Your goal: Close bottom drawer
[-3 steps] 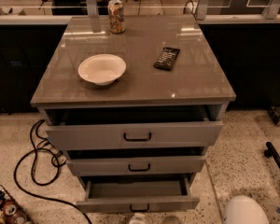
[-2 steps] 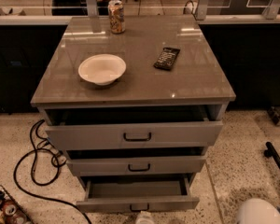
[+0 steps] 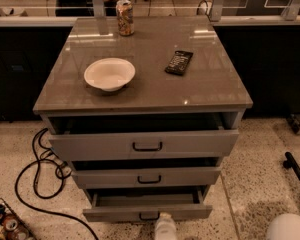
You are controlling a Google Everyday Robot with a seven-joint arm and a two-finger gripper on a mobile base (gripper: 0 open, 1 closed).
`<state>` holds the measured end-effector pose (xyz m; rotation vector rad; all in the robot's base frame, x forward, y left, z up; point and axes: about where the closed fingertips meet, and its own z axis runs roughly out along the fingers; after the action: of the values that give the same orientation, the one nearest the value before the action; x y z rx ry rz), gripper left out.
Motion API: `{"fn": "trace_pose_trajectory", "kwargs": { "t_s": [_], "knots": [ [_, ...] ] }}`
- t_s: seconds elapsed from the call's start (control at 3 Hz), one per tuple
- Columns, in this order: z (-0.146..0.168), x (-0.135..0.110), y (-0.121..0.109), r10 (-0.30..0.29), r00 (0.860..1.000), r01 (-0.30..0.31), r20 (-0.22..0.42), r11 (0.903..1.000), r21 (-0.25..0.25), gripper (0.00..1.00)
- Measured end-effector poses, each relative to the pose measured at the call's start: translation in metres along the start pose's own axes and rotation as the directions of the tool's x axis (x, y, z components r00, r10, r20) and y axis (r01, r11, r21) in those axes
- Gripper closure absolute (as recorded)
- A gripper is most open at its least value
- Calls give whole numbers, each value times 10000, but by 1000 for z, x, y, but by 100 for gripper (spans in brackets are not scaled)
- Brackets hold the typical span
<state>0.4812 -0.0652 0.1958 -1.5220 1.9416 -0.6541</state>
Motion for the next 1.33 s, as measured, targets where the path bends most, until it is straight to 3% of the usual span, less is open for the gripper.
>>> {"fn": "trace_pose_trajectory", "kwargs": {
  "t_s": [0.33,0.67,1.0,1.33],
  "knots": [
    [2,2,-4,-16,10000,16,32,10000,53,100],
    [30,32,-31,-280,9995,284,-151,9993,242,100],
    [33,36,-33,-312,9994,317,-179,9991,268,100],
    [49,58,-44,-388,9980,410,-496,9982,431,100]
  ]
}}
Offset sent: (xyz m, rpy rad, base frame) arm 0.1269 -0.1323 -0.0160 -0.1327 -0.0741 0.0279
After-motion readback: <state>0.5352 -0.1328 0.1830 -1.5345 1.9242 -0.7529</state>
